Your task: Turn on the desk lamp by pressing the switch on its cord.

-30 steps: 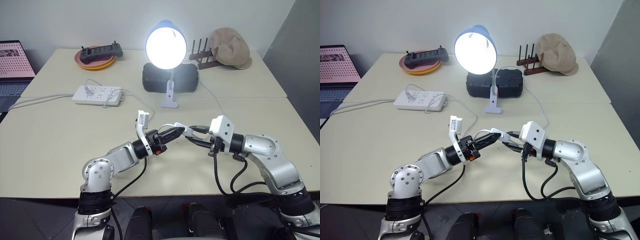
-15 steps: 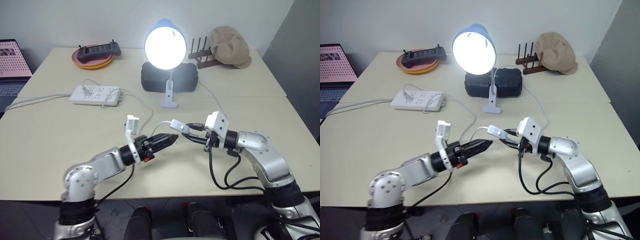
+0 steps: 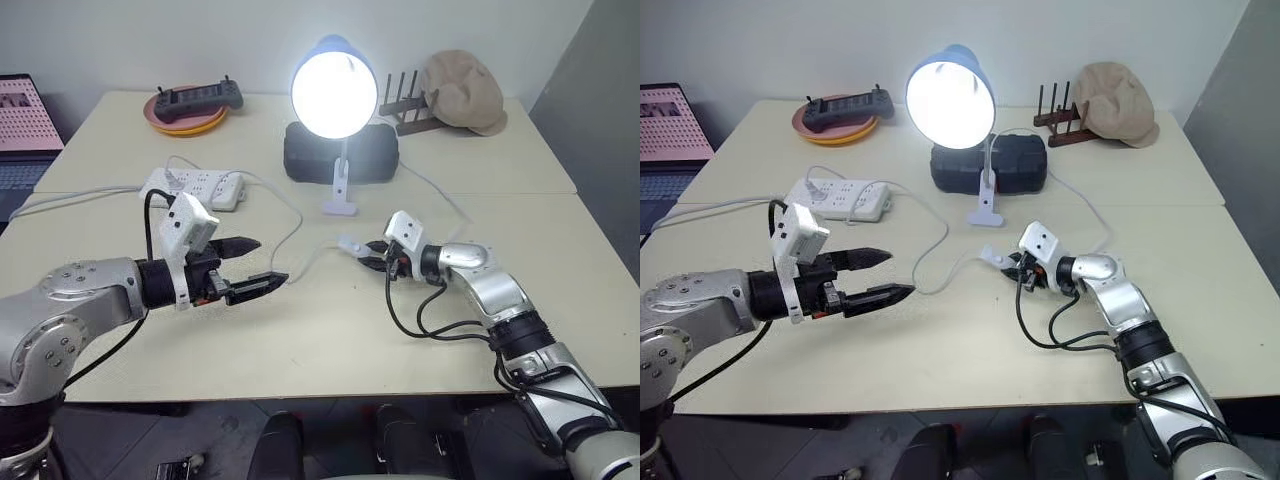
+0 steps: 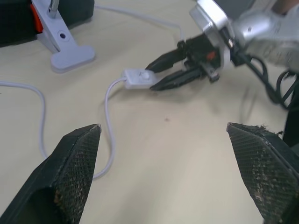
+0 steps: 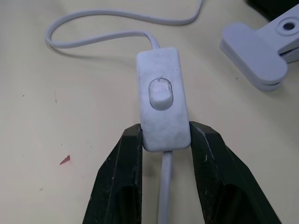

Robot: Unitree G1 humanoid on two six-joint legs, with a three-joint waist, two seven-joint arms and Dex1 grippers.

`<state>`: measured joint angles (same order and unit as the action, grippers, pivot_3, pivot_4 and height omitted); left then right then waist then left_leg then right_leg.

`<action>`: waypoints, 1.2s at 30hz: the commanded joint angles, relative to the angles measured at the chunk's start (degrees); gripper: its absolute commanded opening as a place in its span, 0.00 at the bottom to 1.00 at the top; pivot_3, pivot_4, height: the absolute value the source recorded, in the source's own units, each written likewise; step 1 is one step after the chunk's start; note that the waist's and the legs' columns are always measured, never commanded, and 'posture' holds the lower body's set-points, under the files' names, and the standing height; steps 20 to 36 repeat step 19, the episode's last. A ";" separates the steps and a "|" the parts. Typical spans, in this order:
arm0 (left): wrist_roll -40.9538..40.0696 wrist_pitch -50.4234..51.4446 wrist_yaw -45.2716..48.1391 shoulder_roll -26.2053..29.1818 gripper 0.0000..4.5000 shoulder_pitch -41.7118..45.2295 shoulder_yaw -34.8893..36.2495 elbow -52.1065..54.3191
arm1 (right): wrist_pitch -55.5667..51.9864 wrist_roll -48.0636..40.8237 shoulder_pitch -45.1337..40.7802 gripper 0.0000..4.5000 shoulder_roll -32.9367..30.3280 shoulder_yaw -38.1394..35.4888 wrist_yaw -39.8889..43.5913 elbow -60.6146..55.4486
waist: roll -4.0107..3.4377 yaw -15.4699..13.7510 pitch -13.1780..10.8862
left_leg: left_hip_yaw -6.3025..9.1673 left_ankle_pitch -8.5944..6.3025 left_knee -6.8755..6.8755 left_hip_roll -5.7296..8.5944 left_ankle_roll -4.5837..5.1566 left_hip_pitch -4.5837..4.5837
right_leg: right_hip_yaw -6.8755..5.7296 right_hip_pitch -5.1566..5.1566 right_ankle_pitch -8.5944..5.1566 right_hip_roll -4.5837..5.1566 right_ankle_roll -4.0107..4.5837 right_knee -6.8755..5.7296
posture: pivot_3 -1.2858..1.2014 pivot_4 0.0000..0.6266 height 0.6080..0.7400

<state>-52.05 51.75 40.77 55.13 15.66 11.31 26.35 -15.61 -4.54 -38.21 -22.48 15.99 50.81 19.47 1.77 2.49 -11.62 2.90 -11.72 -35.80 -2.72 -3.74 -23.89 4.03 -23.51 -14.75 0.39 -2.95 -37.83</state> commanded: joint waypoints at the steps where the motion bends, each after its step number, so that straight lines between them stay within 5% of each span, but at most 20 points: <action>1: 2.75 -2.74 3.02 1.02 1.00 3.17 -0.56 -1.53 | -0.68 -1.13 -1.42 0.52 -0.71 -1.57 2.07 -1.05 | 0.00 0.00 0.00 | 0.00 0.00 0.02 0.00 0.00 -0.03 | 0.01 -0.06 0.01 0.00 -0.01 -0.03 | 0.52 0.24 1.00; 6: 4.16 -2.26 5.51 1.04 1.00 6.33 -0.56 -5.04 | -9.80 -9.36 0.58 0.73 -2.83 -7.22 5.38 -10.96 | -0.03 0.07 -0.03 | -0.01 0.00 0.05 -0.01 0.00 -0.03 | 0.01 -0.10 -0.01 -0.01 -0.03 -0.09 | 0.52 0.24 1.00; 11: 6.72 -3.11 10.40 3.09 1.00 7.94 -1.06 -9.26 | -18.47 -16.22 5.22 1.00 -11.81 -12.43 9.01 -25.44 | -0.04 -0.32 -0.03 | 0.00 0.00 0.04 -0.01 0.01 -0.04 | -0.01 -0.10 -0.08 -0.01 -0.13 -0.12 | 0.52 0.24 1.00; 19: 11.47 -6.10 16.89 4.88 1.00 13.23 -3.09 -17.09 | -28.86 -24.51 9.58 1.00 -24.95 -19.33 13.78 -34.50 | -0.07 -0.33 -0.06 | -0.02 0.00 -0.02 -0.01 0.02 -0.02 | 0.02 -0.12 -0.11 -0.02 -0.09 -0.17 | 0.52 0.24 1.00; 36: 11.47 -6.10 16.89 4.88 1.00 13.23 -3.09 -17.09 | -28.86 -24.51 9.58 1.00 -24.95 -19.33 13.78 -34.50 | -0.07 -0.33 -0.06 | -0.02 0.00 -0.02 -0.01 0.02 -0.02 | 0.02 -0.12 -0.11 -0.02 -0.09 -0.17 | 0.52 0.24 1.00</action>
